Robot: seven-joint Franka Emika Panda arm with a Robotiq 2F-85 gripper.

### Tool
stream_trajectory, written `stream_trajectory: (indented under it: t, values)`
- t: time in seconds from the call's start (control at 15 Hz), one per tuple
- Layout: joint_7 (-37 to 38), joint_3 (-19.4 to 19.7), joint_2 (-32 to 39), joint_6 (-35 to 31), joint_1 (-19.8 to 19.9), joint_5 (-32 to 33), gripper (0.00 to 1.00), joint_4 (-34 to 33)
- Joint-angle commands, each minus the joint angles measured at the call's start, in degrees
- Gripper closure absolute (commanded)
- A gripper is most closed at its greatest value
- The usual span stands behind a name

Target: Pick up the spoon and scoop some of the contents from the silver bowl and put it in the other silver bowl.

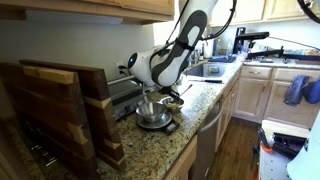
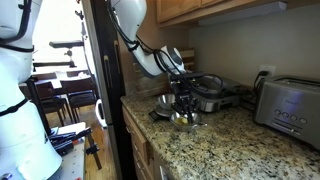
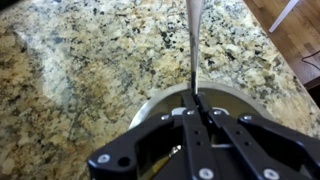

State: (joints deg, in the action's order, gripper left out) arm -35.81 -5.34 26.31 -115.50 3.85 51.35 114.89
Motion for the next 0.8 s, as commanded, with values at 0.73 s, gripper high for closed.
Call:
stream_trajectory:
  t: [0.73]
  values:
    - [-6.2,0.7,-12.2,-5.0,0.0,-7.8,0.97,6.6]
